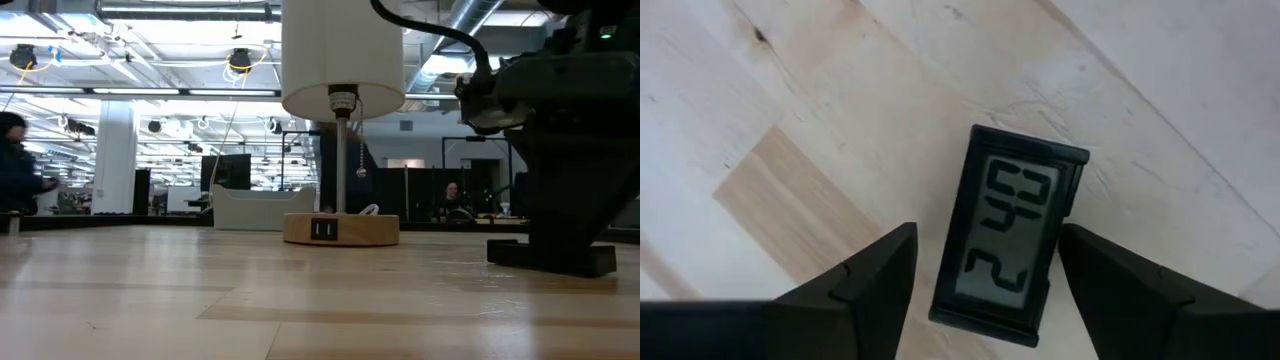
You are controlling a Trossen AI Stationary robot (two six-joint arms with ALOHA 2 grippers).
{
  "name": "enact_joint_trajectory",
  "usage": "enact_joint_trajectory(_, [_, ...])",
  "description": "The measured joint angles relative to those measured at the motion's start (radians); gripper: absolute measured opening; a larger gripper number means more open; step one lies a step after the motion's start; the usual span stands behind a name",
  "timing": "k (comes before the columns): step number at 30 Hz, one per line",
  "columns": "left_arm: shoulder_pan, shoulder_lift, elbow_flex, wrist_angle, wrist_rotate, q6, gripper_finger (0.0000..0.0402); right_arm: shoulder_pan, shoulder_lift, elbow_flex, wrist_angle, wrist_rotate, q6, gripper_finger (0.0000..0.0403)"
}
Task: Pick & Place Office items
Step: Put the black digital timer into the blue bin
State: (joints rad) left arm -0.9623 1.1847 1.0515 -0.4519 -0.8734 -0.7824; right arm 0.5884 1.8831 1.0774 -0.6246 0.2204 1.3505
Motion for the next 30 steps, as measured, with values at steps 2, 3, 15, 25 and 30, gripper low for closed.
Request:
enact_joint_trajectory(2, [0.000, 0.000, 0.000, 0.000, 0.000, 0.004, 0.0211, -0.001, 0.000, 0.003, -0.010, -0.008, -0.005, 0.0232])
enact_joint_trajectory(3, [0.000, 0.000, 0.000, 0.002, 0.000, 0.015, 0.0211, -0.001, -0.001, 0.003, -0.016, -0.009, -0.004, 0.0224])
enact_joint_trajectory(15, [-0.031, 0.000, 0.000, 0.034, 0.018, 0.135, 0.0211, 0.013, 0.000, 0.040, -0.029, -0.075, -0.013, 0.0137])
enact_joint_trajectory(25, [-0.043, 0.000, 0.000, 0.101, 0.039, 0.448, 0.0211, 0.041, -0.070, 0.225, 0.256, -0.168, -0.058, 0.0175])
enact_joint_trajectory(30, [0.010, 0.002, 0.000, 0.209, 0.039, 0.635, 0.0212, 0.041, -0.078, 0.374, 0.312, -0.143, -0.055, 0.0132])
